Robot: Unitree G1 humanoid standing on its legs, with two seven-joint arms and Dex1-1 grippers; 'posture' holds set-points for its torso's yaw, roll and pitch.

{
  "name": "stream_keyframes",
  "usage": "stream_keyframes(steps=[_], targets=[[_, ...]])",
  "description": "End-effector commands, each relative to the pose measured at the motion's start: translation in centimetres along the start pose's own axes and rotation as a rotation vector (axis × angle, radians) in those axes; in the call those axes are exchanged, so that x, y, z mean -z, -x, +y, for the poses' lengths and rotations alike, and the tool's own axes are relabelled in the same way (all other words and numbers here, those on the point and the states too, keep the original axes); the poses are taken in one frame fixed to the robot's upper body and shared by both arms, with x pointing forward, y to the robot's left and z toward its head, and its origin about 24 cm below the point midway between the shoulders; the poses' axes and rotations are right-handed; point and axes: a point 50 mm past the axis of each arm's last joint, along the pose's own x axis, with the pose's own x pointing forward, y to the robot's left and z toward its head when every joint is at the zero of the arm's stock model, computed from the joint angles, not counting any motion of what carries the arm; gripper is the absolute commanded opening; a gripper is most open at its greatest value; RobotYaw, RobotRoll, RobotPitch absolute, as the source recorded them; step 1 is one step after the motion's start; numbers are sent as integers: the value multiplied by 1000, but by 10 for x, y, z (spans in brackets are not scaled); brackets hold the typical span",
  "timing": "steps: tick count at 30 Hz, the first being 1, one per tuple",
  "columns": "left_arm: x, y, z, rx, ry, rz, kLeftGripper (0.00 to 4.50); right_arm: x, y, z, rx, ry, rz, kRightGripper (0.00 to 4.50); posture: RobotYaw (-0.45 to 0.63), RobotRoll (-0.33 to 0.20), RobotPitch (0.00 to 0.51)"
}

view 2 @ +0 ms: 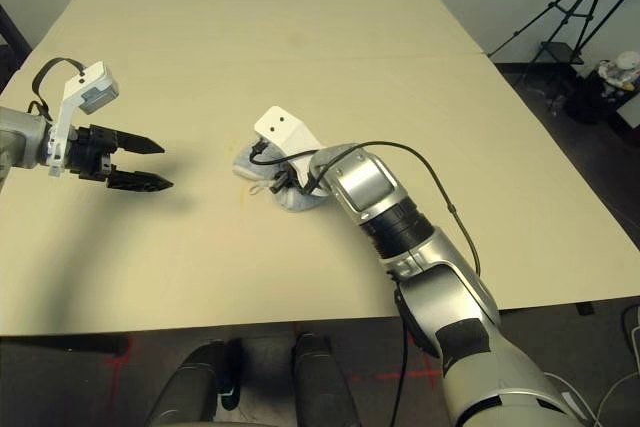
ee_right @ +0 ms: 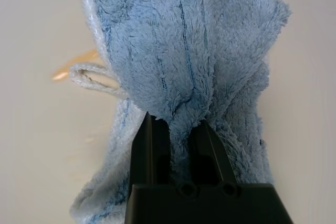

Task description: Wipe the water off the table with a rag.

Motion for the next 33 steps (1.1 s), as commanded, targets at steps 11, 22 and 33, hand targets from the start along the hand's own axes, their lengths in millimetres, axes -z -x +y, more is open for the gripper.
stream_keyframes(steps=[11,22,33], targets=[[8,12,23,-129,-1,7,4500,-18,-23,-12,-15,35,14,231,47,0,191],[7,10,18,-122,3,-12,4500,-21,-37,-43,53,44,25,229,81,0,193],[5,9,17,-120,3,-15,4500,-21,-20,24,-351,132,87,228,74,0,199]])
